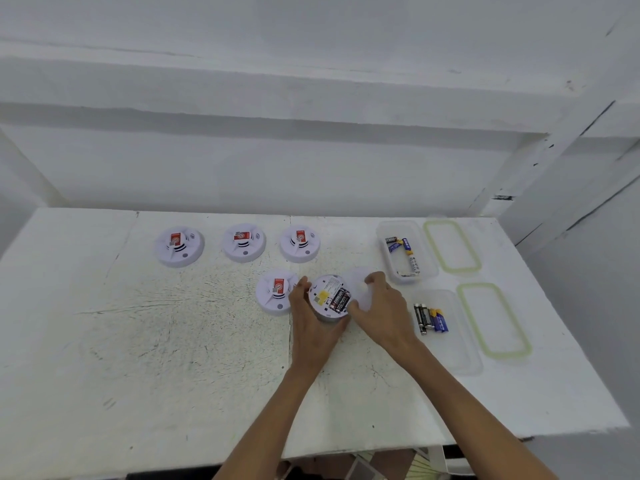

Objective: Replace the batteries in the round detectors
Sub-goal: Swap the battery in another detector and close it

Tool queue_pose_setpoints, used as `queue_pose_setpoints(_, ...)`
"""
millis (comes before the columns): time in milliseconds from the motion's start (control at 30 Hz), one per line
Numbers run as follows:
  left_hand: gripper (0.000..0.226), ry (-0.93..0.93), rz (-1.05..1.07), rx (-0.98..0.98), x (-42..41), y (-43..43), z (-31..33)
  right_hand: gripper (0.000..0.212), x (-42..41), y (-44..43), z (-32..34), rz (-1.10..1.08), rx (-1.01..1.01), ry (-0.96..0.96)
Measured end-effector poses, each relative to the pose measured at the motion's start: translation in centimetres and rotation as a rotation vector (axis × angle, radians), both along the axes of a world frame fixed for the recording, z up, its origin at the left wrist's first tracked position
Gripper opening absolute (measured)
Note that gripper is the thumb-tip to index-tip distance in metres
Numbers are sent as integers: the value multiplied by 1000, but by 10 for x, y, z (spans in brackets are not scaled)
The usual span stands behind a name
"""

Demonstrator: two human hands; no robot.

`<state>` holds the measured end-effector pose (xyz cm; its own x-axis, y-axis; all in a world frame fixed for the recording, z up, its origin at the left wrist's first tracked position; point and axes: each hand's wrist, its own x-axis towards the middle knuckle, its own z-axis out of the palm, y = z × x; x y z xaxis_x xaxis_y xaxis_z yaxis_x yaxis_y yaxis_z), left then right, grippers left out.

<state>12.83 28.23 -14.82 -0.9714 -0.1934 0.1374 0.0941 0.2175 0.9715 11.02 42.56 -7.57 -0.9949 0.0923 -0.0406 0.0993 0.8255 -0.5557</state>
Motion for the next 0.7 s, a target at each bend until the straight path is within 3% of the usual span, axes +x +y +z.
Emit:
queue_pose_setpoints(100,101,-22,-9,25,0,0,2,81,-3,-4,0,121,-15,-49)
queue_pose_setpoints(300,108,-55,-58,9,1,-4,0,74,-13,-8,-8,236,47,-46)
queue_pose_setpoints(467,106,-61,-71,26,2,-4,2,79,-18,-7,-12,235,95,-100)
queue_pose_setpoints(700,101,-60,-50,-3,0,-3,0,75,-16,-1,-19,191,43,-3)
